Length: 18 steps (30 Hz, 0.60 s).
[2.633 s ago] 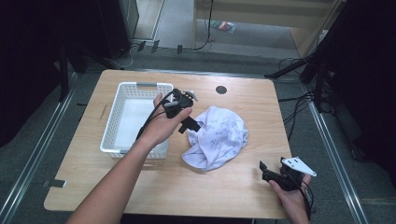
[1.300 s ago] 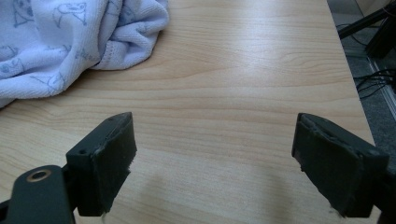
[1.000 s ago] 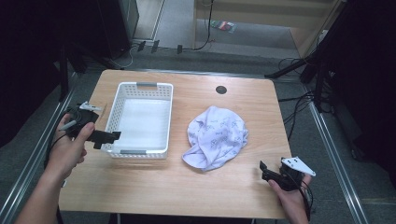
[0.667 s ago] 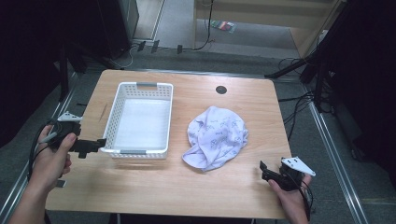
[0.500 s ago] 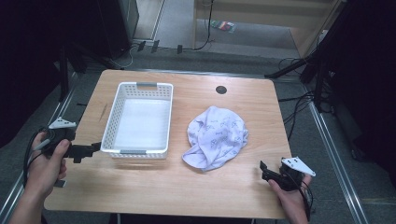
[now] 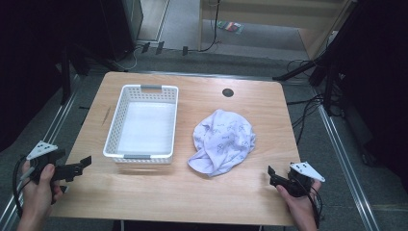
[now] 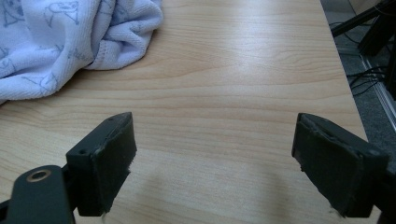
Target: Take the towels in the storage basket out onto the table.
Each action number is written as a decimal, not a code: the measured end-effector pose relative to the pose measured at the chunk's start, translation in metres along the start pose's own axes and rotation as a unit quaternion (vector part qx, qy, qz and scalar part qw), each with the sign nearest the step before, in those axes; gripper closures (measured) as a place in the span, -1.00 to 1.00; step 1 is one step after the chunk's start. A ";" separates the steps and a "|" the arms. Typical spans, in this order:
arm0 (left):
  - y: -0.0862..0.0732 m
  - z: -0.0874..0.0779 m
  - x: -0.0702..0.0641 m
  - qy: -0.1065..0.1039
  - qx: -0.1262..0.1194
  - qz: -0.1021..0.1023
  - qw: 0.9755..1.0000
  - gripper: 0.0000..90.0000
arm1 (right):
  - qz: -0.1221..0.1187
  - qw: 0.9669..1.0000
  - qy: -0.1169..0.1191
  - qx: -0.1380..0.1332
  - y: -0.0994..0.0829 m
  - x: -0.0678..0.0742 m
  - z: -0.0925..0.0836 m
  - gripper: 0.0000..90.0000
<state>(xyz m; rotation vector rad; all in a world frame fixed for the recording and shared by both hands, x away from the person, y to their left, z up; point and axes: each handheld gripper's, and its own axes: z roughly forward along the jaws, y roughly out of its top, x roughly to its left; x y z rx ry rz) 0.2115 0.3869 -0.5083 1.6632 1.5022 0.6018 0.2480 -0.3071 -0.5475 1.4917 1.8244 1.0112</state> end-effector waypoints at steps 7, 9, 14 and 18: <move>-0.024 0.009 0.015 0.010 -0.040 -0.023 0.999 -1.00 | 0.000 1.000 0.000 0.000 0.000 0.000 0.000 -0.70; -0.027 0.012 0.014 0.005 -0.038 -0.016 0.999 -1.00 | 0.000 1.000 0.001 0.000 0.000 0.000 0.000 -0.70; -0.033 0.015 0.008 0.004 -0.037 0.003 0.999 -1.00 | 0.001 1.000 0.001 -0.001 0.000 0.000 0.000 -0.70; -0.034 0.019 0.008 0.010 -0.025 -0.005 1.000 -1.00 | -0.001 1.000 0.004 -0.001 0.000 0.000 0.000 -0.70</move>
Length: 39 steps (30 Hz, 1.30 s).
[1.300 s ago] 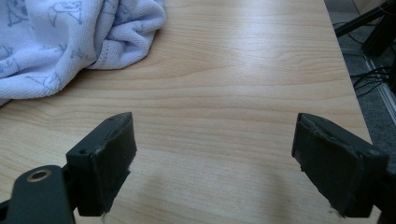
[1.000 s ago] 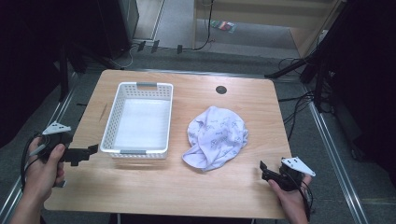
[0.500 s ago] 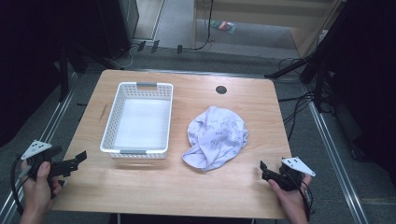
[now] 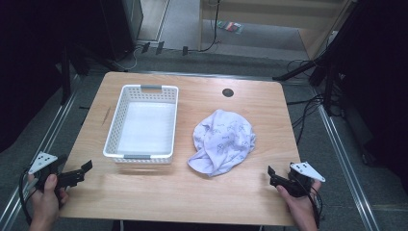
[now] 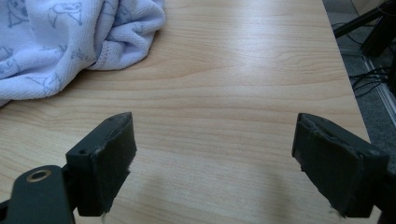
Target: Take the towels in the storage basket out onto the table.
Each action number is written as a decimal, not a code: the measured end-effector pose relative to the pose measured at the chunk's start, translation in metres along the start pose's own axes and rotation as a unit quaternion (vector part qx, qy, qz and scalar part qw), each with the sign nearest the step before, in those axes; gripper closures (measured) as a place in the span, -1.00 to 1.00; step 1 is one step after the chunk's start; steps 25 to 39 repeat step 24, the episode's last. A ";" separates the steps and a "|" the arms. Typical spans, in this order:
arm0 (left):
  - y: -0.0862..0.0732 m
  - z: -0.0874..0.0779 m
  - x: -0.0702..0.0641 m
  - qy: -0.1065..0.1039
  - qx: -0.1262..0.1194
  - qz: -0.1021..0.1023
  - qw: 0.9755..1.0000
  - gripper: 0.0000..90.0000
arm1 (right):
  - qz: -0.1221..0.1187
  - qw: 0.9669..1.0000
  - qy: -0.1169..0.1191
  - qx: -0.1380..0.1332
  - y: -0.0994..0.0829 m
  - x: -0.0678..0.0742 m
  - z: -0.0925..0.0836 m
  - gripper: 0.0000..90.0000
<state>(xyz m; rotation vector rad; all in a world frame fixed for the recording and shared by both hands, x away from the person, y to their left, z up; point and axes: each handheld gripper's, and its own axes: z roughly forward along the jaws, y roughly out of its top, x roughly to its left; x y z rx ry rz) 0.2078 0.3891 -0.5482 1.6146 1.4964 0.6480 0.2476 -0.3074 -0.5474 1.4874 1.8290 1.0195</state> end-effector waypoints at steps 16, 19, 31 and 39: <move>-0.001 0.011 -0.006 0.015 0.030 0.011 0.999 -1.00 | -0.001 1.000 -0.001 -0.002 0.000 0.000 0.000 -0.70; -0.001 0.011 -0.006 0.016 0.028 0.009 0.999 -1.00 | 0.000 1.000 -0.001 -0.001 0.000 0.000 0.000 -0.70; 0.000 0.011 -0.005 0.021 0.029 0.006 0.999 -1.00 | 0.000 1.000 -0.001 -0.001 0.000 0.000 0.000 -0.70; 0.000 0.011 -0.005 0.021 0.029 0.006 0.999 -1.00 | 0.000 1.000 -0.001 -0.001 0.000 0.000 0.000 -0.70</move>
